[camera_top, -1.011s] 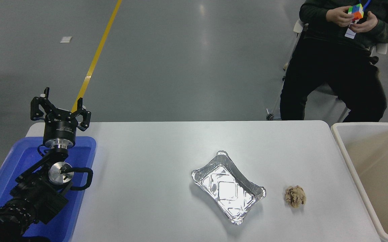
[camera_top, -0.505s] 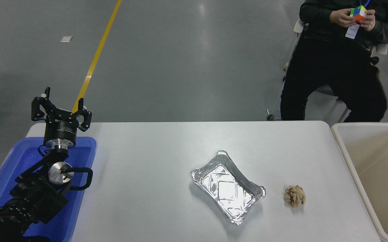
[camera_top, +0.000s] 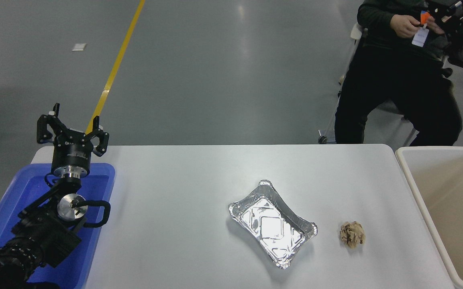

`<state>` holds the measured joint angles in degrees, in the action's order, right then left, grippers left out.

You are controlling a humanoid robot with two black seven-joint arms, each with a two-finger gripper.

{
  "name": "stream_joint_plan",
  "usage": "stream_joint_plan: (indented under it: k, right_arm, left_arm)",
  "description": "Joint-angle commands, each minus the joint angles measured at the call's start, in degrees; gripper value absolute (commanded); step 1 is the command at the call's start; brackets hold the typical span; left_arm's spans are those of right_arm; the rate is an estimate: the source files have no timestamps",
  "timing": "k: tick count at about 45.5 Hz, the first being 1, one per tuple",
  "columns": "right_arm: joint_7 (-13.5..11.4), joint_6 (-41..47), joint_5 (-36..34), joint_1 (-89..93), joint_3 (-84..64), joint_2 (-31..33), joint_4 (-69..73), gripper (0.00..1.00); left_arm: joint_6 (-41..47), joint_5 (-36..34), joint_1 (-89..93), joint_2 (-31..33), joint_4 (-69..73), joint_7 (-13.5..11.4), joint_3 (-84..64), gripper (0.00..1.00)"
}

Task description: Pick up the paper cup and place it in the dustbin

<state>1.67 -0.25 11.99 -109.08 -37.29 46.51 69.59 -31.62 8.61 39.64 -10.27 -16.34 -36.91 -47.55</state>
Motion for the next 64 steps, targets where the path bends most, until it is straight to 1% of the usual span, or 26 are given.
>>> stream_joint_plan:
  k: [1,5,7,12,16,25,29,37,41,50,64]
  right_arm:
    - [0.4,5.7,3.0,-19.7,-21.8,-8.4,11.2,1.0]
    - [0.4,8.6,3.0,-24.4,-25.7,-13.2,14.2,1.0]
    - [0.4,11.4,2.9,-26.9,-26.5,-15.4,16.0,1.0]
    - [0.4,22.9,2.6,-31.8,-26.5,-20.0,18.6,1.0]
    - [0.4,28.5,2.2,-33.9,-26.3,-25.1,19.8,1.0]
    - [0.4,37.0,-5.9,-35.1,-25.2,-34.0,20.2,1.0]
    - [0.1,38.0,-10.0,-33.6,-24.9,-37.5,20.1,1.0]
    - [-0.3,37.9,-20.2,-31.4,-27.0,-43.5,19.4,1.0]
    - [-0.4,38.0,-21.3,-31.5,-30.6,-46.2,19.4,1.0]
    - [-1.0,38.4,-20.9,-31.4,-36.4,-46.5,17.9,1.0]
    - [-0.5,39.8,-20.1,-32.1,-40.1,-46.5,19.2,1.0]
  left_arm:
    - [0.0,0.0,0.0,0.0,0.0,0.0,0.0,0.99]
    - [0.1,0.0,0.0,0.0,0.0,0.0,0.0,0.99]
    - [0.1,0.0,0.0,0.0,0.0,0.0,0.0,0.99]
    - [0.1,0.0,0.0,0.1,0.0,0.0,0.0,0.99]
    - [0.1,0.0,0.0,0.0,0.0,0.0,0.0,0.99]
    - [0.1,0.0,0.0,0.0,0.0,0.0,0.0,0.99]
    - [0.1,0.0,0.0,0.1,0.0,0.0,0.0,0.99]
    - [0.1,0.0,0.0,0.0,0.0,0.0,0.0,0.99]
    - [0.1,0.1,0.0,0.0,0.0,0.0,0.0,0.99]
    - [0.1,0.0,0.0,0.0,0.0,0.0,0.0,0.99]
    - [0.1,0.1,0.0,0.1,0.0,0.0,0.0,0.99]
